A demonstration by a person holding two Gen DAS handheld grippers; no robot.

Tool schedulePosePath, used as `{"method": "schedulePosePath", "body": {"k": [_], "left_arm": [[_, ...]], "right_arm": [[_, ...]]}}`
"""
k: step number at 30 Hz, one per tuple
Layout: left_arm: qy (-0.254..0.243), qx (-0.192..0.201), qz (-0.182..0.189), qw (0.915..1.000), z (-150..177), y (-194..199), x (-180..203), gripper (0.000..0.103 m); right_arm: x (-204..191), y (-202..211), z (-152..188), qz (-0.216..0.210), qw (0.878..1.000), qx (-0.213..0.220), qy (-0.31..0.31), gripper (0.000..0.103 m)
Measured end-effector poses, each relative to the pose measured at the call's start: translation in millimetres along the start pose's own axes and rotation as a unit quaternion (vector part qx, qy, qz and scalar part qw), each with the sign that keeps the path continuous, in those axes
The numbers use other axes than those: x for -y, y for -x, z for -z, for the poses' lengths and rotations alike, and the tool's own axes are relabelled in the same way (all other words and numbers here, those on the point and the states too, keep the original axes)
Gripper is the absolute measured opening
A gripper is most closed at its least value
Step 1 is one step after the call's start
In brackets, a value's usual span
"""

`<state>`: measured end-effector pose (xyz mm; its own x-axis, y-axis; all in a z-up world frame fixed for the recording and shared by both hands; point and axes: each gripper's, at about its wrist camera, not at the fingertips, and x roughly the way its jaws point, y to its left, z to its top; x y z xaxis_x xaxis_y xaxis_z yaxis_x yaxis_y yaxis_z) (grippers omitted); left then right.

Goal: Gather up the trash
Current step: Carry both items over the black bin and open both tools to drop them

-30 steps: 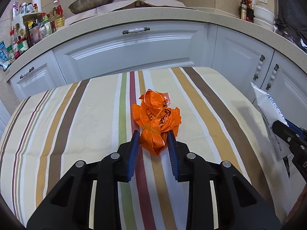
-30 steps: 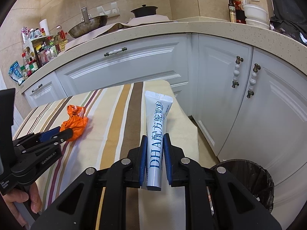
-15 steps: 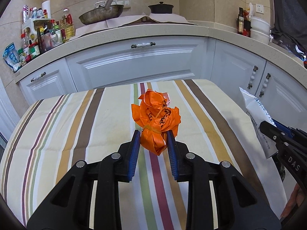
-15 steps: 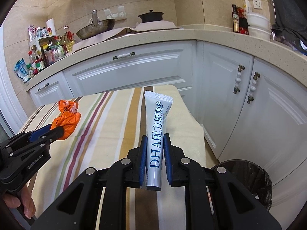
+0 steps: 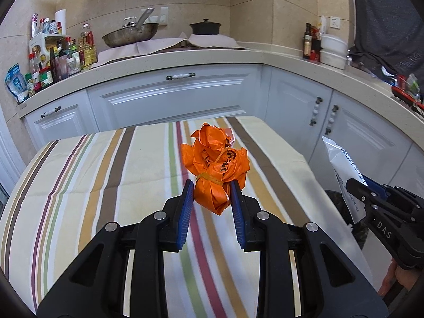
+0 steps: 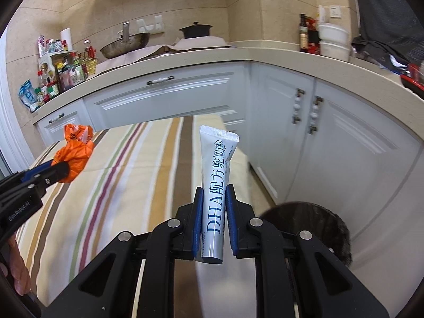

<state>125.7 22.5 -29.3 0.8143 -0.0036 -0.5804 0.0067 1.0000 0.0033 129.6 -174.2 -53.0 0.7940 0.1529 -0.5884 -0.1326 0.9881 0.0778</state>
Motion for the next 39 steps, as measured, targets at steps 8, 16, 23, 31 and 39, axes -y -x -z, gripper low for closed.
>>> {"method": "schedulePosePath", "body": {"k": [8, 16, 23, 31, 39], "left_arm": [[-0.033, 0.006, 0.042, 0.9986, 10.2, 19.9, 47.1, 0.027], [-0.069, 0.006, 0.084, 0.9941, 15.8, 24.4, 99.3, 0.027], [-0.097, 0.001, 0.107, 0.9895, 17.0, 12.6, 144.1, 0.027], [-0.123, -0.003, 0.116, 0.9856, 18.5, -9.3, 186.5, 0.027], [-0.140, -0.016, 0.111, 0.9838, 20.0, -43.8, 215.7, 0.028]], "right_arm": [[38.9, 34.6, 13.9, 0.040, 0.999, 0.012, -0.025, 0.018], [75.2, 59.8, 24.8, 0.075, 0.996, 0.026, -0.052, 0.018], [105.0, 63.8, 32.1, 0.095, 0.992, 0.030, -0.073, 0.018], [131.0, 51.6, 33.1, 0.098, 0.991, 0.028, -0.084, 0.018], [147.7, 25.3, 34.4, 0.093, 0.992, 0.015, -0.086, 0.018]]}}
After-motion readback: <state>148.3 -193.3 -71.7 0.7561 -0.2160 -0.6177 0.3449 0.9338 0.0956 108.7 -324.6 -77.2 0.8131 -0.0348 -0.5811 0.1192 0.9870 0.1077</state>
